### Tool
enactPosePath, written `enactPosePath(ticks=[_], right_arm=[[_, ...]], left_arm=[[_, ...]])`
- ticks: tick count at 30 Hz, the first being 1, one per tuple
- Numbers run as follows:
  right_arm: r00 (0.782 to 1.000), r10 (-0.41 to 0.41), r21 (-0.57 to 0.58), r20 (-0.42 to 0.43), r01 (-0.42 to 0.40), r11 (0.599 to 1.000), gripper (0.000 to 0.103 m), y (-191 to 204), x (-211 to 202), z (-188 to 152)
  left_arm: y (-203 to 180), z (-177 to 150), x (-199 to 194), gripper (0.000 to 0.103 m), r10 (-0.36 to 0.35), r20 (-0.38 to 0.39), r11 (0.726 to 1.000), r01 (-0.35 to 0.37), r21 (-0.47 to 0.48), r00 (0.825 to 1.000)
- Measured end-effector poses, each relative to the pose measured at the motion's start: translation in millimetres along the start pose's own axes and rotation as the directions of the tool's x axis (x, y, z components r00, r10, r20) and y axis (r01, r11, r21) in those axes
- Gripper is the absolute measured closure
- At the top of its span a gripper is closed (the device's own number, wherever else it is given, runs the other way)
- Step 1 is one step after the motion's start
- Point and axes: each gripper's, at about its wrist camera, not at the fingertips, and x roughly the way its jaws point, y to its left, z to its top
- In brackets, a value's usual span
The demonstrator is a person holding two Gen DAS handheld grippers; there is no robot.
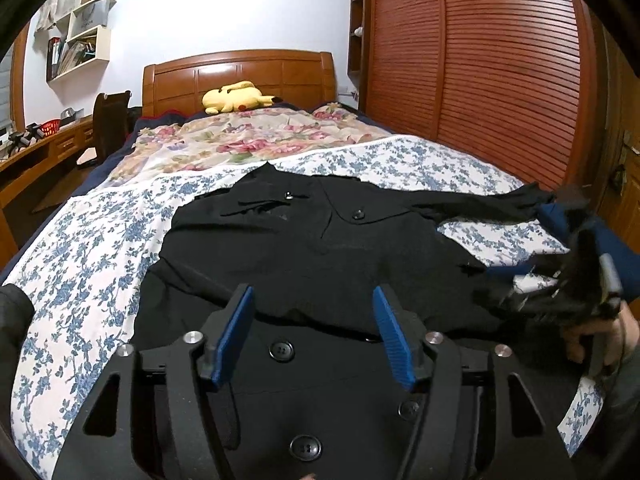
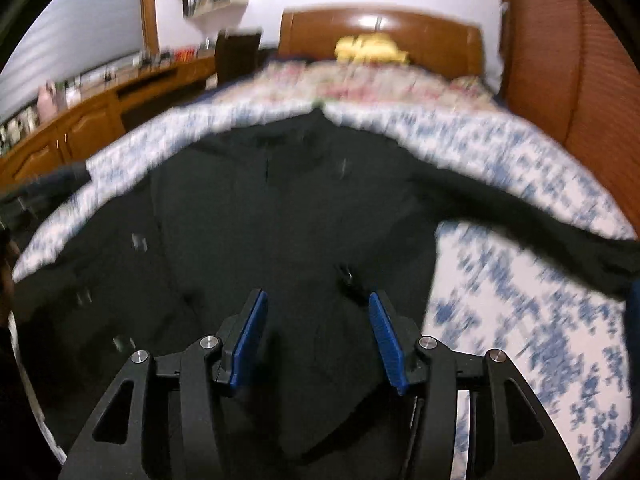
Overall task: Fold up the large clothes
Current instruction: 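Move the right gripper to the other sleeve cuff and grasp it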
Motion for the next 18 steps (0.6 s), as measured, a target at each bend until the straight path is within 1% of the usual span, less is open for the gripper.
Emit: enactPosePath(ticks=[3,4,7,13,15,18], right_arm=[[0.994,0.038,-0.006,-0.105,-0.039,0.999,0.048,1,25,-6],[0.993,0.045,-0.002,-0.108,-0.045,0.999,0.048,0,27,-7],[0.992,0.057,0.008,-0.111,-0.057,0.998,0.048,-1,27,-3],[0.991,0.06,0.006,-0.118,-0.06,0.998,0.047,0,28,-2],[0.991,0.062,0.007,-0.117,-0.061,0.998,0.047,-2,31,-1],[0.991,0.062,0.009,-0.115,-0.061,0.998,0.047,-2,34,0]], left_arm=[[3,2,-5,0.037,-0.004,0.025,1.0,0.004,-0.001,1.0],[4,3,-8,0.032,0.004,0.037,1.0,-0.004,-0.003,0.999],[10,3,-14,0.025,0.03,0.068,1.0,-0.029,-0.01,0.997],[23,5,-17,0.023,0.064,0.071,0.997,-0.061,-0.044,0.995],[25,5,-16,0.023,0.074,0.061,0.996,-0.071,-0.052,0.995],[25,6,-18,0.023,0.084,0.071,0.995,-0.08,-0.056,0.994]])
